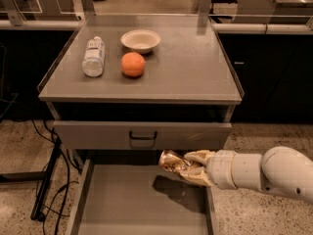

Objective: Pick orange can from middle drawer and place on counter

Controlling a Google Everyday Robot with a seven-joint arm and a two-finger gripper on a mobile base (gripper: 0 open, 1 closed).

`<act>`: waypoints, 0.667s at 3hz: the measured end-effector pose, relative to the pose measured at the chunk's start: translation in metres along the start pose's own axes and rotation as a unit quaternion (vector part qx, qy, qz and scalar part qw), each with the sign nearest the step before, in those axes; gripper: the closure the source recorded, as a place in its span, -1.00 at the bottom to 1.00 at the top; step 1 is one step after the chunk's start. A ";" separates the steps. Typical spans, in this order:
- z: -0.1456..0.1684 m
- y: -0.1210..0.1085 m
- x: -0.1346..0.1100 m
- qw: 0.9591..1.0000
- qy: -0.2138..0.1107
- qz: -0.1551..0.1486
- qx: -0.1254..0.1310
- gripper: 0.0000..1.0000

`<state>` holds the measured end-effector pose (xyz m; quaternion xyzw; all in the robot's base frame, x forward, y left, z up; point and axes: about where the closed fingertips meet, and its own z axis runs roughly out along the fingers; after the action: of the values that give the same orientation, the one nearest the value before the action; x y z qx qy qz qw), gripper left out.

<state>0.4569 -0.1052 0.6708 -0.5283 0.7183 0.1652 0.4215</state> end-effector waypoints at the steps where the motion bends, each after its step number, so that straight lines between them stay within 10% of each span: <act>1: 0.000 0.000 0.000 1.000 0.000 0.000 0.000 1.00; 2: -0.003 -0.005 -0.007 1.000 0.000 -0.007 0.005 1.00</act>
Offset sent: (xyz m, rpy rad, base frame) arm 0.0097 -0.0017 0.0230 -0.0165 -0.0425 -0.0061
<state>0.4603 -0.1047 0.6792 -0.5309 0.7154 0.1591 0.4254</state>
